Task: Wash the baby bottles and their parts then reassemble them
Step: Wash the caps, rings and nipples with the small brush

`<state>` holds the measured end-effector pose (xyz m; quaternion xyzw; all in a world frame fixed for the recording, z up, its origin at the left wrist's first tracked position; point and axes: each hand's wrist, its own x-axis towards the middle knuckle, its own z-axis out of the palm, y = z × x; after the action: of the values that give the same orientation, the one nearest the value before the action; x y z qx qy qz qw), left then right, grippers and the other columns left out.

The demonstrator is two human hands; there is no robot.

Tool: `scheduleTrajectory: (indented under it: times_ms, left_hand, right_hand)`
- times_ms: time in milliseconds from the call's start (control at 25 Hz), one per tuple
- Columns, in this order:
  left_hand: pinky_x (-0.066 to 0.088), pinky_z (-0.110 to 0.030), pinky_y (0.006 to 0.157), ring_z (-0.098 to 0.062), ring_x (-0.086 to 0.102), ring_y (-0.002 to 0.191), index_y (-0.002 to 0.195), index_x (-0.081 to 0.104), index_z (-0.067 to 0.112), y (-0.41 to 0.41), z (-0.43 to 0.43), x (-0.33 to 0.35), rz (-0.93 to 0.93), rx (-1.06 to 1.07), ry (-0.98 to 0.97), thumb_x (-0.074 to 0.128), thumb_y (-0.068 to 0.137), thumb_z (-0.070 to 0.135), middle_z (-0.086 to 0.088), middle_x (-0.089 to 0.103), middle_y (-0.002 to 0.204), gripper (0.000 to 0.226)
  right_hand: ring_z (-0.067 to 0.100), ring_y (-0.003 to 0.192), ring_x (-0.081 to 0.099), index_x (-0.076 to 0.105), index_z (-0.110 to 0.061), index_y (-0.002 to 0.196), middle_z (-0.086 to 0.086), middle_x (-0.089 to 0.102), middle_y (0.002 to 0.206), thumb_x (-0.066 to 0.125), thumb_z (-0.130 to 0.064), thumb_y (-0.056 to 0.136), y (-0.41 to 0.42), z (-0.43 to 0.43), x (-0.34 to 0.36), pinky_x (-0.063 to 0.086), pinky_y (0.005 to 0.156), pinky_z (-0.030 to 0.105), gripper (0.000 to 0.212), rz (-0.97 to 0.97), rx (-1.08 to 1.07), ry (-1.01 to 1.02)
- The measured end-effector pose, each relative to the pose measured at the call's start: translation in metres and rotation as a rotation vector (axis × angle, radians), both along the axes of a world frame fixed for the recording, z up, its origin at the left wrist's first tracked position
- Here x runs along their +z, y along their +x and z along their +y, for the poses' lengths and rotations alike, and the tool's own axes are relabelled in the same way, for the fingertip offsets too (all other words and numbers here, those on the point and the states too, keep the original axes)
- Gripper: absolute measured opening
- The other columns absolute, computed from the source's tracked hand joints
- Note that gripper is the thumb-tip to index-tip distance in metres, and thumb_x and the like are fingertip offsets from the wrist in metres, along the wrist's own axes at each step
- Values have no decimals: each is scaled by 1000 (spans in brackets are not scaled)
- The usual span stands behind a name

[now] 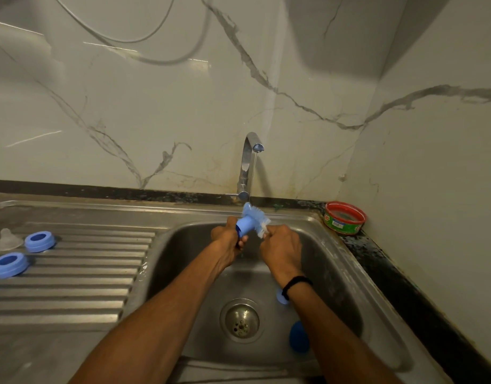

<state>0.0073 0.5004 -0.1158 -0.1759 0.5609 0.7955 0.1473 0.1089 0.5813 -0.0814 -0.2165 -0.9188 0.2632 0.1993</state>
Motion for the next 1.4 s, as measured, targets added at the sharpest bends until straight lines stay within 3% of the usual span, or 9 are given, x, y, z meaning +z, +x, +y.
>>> scheduleTrajectory:
  times_ms: [160,320,480,680,840,1000,1120,1280,1400]
  left_hand:
    - [42,-20,45,-15,53,54,95,58,5,5,-3,0,72,-55,-2,56,102,30,-13,61,74,26]
    - [37,-18,41,-11,47,49,99,61,3,-7,-12,-2,155,-63,-82,54,102,25,-4,55,62,23]
    - [40,-21,48,-15,49,56,97,62,4,-6,-8,-3,164,-40,-30,56,101,25,-10,57,70,21]
    - [34,-11,34,-13,41,53,80,56,6,-17,-2,-13,234,-144,-286,54,103,20,-7,48,65,26]
    - [38,-12,41,-12,45,55,96,62,4,-16,-6,-14,292,-89,-361,58,101,21,-6,52,66,18]
    - [39,-13,41,-13,46,54,82,58,9,-15,-2,-16,283,-103,-265,56,102,21,-11,55,69,23]
    - [43,-19,45,-13,52,51,93,63,6,-8,4,-10,198,-12,-70,59,100,31,-8,60,64,27]
    - [59,-25,66,-21,70,79,107,60,3,-4,-9,-12,146,1,129,70,92,39,-17,70,98,40]
    - [60,-27,59,-28,70,95,125,54,2,-2,-10,-12,84,-21,174,74,90,33,-21,66,116,50]
  right_hand:
    - [19,89,63,67,-10,114,8,69,105,63,-24,94,2,8,2,40,68,22,25,18,-35,-25]
    - [17,89,62,69,-9,113,8,70,104,61,-18,94,3,9,9,39,68,21,22,-3,29,-13]
    - [19,98,64,66,-10,119,8,69,110,63,-20,94,3,9,5,40,70,20,27,-1,0,-33]
    - [17,92,63,66,-10,116,7,69,108,62,-19,93,0,8,3,38,68,19,25,24,-21,-36]
    - [17,91,62,66,-12,117,7,68,108,64,-18,93,0,4,1,39,68,19,25,5,-18,-44]
    - [18,96,65,66,-11,119,7,69,108,66,-20,92,-2,5,-1,40,67,20,28,15,-37,-81]
    - [19,98,65,65,-10,121,8,69,111,67,-22,92,0,12,-2,41,67,20,31,-7,-62,-126]
    - [17,90,65,69,-10,117,7,70,106,64,-23,93,1,18,2,41,63,20,27,-3,-61,-126]
    - [19,93,66,69,-10,117,7,71,105,65,-25,93,-2,17,-1,43,63,21,28,3,-60,-144]
